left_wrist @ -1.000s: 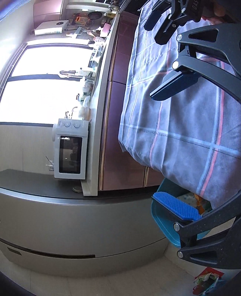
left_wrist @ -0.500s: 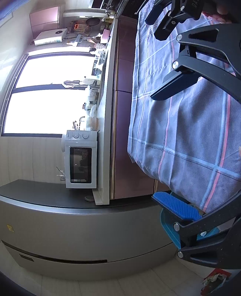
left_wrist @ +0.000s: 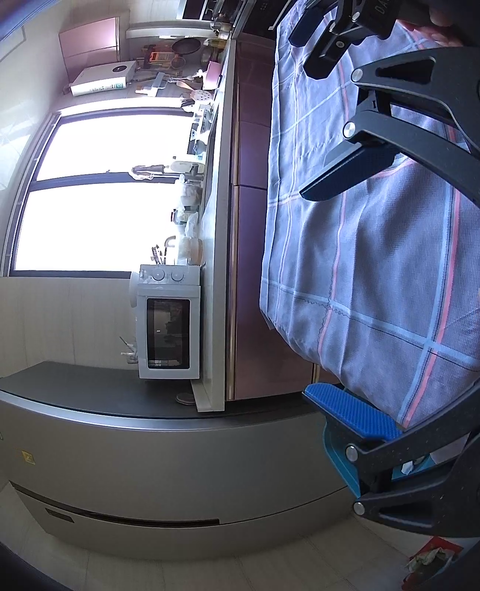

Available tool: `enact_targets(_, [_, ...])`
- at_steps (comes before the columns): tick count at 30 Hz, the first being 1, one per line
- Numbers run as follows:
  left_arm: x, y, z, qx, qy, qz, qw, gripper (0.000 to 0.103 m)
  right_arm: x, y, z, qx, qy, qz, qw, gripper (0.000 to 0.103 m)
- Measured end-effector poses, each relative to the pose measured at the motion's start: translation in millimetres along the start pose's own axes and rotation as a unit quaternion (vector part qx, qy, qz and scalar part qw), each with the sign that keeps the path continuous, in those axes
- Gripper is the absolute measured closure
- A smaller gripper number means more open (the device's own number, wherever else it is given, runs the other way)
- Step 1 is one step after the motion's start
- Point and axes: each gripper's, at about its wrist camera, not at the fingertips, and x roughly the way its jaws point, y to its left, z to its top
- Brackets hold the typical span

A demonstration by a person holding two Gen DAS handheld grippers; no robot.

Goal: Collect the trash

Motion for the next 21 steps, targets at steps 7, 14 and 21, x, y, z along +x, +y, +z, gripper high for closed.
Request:
enact_targets(7, [-0.5, 1.0, -0.4, 0.0, -0.001, -0.002, 1.0, 0.006, -2.4, -0.7, -0.2, 0.0, -0.002, -0.004, 1.0, 0.007])
enact_targets(14, [0.2, 1.2, -1.3, 0.001, -0.003, 0.001, 1.0, 0.006, -3.1, -2.8, 0.3, 0.003, -0.004, -0.005, 1.0, 0.007])
enact_targets(21, [-0.2, 0.8, -1.7, 0.001, -0.003, 0.001, 1.0, 0.006, -2.9, -3.6, 0.9, 0.001, -0.004, -0.005, 1.0, 0.007])
